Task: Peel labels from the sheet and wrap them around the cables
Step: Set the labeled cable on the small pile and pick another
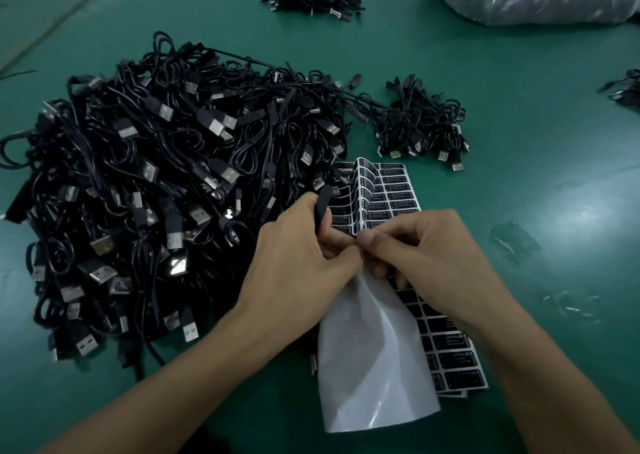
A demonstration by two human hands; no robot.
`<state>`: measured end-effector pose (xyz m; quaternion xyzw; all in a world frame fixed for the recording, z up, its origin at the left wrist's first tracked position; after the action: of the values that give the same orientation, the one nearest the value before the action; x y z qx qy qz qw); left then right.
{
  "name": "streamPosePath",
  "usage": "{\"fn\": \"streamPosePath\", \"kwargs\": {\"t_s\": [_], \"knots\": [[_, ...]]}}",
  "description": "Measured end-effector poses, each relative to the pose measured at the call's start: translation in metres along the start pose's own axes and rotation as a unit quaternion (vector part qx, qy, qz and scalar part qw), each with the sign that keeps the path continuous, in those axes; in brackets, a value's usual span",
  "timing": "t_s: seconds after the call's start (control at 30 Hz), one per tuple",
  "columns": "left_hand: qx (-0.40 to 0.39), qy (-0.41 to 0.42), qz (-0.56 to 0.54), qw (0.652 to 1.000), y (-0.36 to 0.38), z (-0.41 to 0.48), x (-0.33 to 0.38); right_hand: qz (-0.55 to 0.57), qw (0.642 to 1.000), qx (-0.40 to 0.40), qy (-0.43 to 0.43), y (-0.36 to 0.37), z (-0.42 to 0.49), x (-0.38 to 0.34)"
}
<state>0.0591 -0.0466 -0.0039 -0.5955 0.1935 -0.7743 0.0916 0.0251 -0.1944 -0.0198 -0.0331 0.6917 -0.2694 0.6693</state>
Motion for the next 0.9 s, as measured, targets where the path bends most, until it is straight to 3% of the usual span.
{"fn": "streamPosePath", "kwargs": {"t_s": [0.2, 0.37, 0.7, 0.9], "knots": [[0.001, 0.010, -0.003, 1.000, -0.001, 0.001, 0.001, 0.030, 0.999, 0.033, 0.027, -0.007, 0.001, 0.003], [0.001, 0.006, -0.017, 1.000, 0.000, 0.000, -0.002, -0.051, 0.995, 0.088, 0.005, -0.007, 0.002, -0.003], [0.011, 0.012, -0.001, 1.000, -0.001, 0.000, -0.002, 0.036, 0.994, 0.037, 0.091, -0.009, 0.007, 0.019], [-0.026, 0.028, 0.088, 0.995, 0.004, -0.007, 0.009, -0.002, 0.975, 0.210, 0.065, -0.083, 0.012, 0.018]]}}
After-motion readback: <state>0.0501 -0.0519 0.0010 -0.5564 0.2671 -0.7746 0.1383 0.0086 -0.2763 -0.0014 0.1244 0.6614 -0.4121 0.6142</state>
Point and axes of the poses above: each hand's wrist, its own z-axis towards the middle knuckle, its own y-axis out of the palm, x = y × z, the point moved 10 cm from there along z, towards the middle knuckle, and after that the axes turned 10 degrees about x, right-handed, at the moved point
